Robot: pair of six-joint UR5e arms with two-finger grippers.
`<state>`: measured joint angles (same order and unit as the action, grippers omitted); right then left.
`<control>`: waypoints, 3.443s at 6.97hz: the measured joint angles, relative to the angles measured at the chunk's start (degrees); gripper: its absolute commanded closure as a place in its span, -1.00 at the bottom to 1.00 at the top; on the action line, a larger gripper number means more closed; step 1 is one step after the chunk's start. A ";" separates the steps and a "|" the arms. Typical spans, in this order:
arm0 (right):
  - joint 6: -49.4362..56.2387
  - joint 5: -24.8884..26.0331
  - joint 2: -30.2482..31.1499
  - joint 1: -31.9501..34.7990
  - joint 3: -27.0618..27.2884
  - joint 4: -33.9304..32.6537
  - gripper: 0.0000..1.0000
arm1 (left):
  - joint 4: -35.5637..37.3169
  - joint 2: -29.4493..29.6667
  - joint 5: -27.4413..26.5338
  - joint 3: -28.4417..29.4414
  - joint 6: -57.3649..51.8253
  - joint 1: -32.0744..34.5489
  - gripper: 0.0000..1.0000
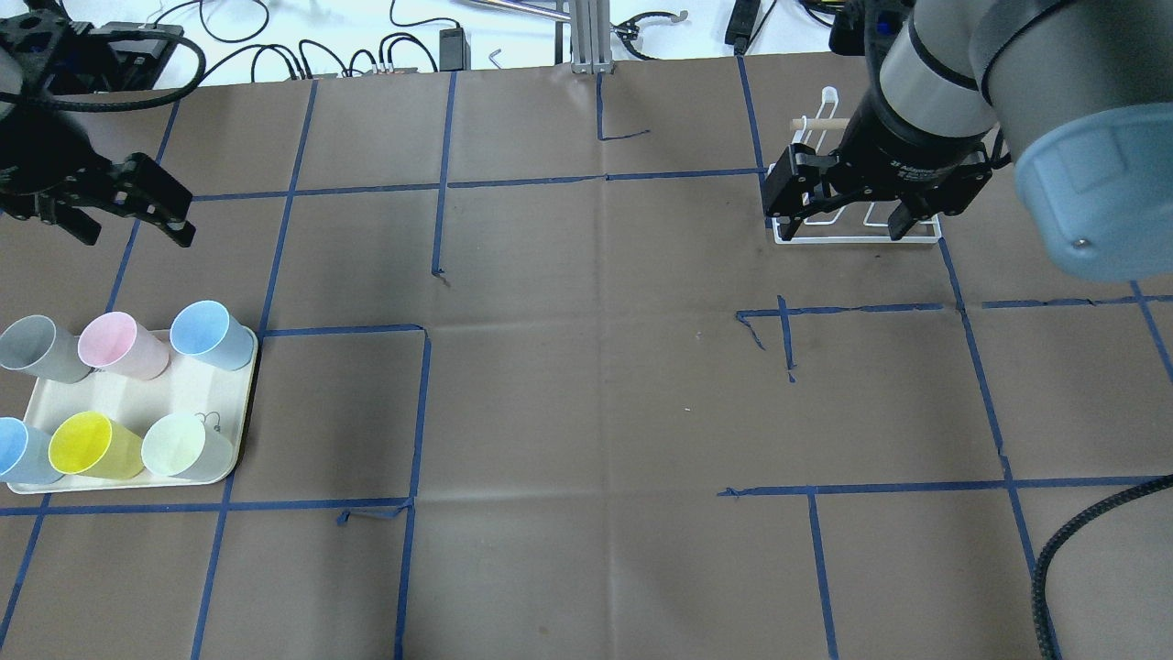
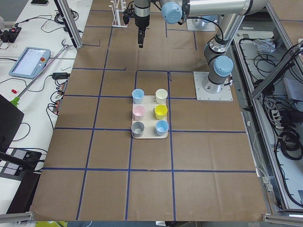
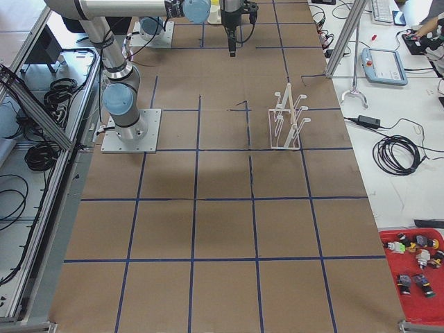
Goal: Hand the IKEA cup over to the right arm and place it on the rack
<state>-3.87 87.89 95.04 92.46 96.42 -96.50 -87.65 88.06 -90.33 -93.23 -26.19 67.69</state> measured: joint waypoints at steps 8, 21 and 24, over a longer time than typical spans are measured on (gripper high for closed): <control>0.00 0.00 -0.12 -0.16 0.09 0.00 -1.00 | 23.72 3.69 0.54 -18.49 -2.49 -4.92 -0.99; -15.59 -4.71 0.35 0.39 14.50 -32.65 -1.00 | 41.24 14.43 1.61 -23.42 -1.97 -4.58 1.00; -29.62 -14.03 0.60 0.44 25.35 -60.37 -1.00 | 34.02 12.27 1.92 -17.42 -2.33 -4.30 1.00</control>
<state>-33.49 73.86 95.64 92.90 121.77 -156.87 -53.63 100.33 -88.41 -110.65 -28.52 63.39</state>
